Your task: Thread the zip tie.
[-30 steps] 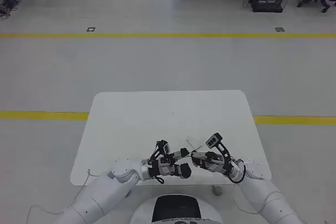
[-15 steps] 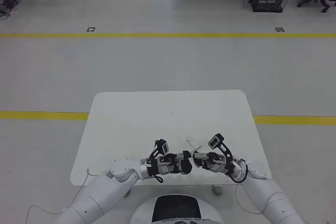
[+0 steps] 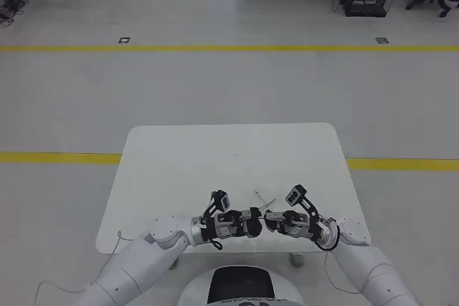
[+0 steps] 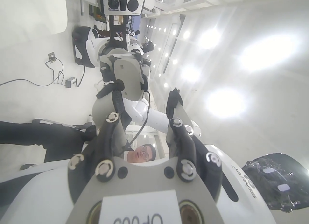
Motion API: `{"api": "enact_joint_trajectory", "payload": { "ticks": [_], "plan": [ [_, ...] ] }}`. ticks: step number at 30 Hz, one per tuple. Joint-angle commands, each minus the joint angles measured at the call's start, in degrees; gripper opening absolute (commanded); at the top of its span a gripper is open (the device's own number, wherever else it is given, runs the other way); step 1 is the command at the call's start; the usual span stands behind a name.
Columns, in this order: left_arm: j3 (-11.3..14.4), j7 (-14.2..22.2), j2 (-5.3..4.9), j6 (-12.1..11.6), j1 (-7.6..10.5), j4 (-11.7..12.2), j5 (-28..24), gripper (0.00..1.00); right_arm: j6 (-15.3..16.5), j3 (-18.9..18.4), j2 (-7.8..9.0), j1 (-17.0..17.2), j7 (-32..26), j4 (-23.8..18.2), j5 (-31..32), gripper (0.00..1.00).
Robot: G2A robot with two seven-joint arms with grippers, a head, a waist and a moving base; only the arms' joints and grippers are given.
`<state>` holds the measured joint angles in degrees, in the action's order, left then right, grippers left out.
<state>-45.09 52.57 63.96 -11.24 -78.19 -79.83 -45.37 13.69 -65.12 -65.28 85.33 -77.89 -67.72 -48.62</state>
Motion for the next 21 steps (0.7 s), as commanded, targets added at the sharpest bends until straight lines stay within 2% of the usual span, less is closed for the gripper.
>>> {"api": "enact_joint_trajectory", "payload": {
  "ticks": [1, 10, 21],
  "plan": [
    [-0.1, -0.1, -0.04, 0.0, -0.04, -0.1, 0.1, 0.35, -0.4, -0.3, 0.16, 0.1, -0.2, 0.1, 0.6, 0.0],
    [-0.2, 0.0, -0.24, -0.1, 0.08, -0.5, 1.4, 0.33, -2.8, -1.1, 0.98, 0.3, -1.2, 0.4, 4.5, 0.0],
    [-0.2, -0.6, -0.66, -1.1, 0.15, -1.7, 5.7, 0.27, -3.0, -1.2, 1.49, 0.5, -0.4, -0.7, 7.3, 0.0]
  ]
}}
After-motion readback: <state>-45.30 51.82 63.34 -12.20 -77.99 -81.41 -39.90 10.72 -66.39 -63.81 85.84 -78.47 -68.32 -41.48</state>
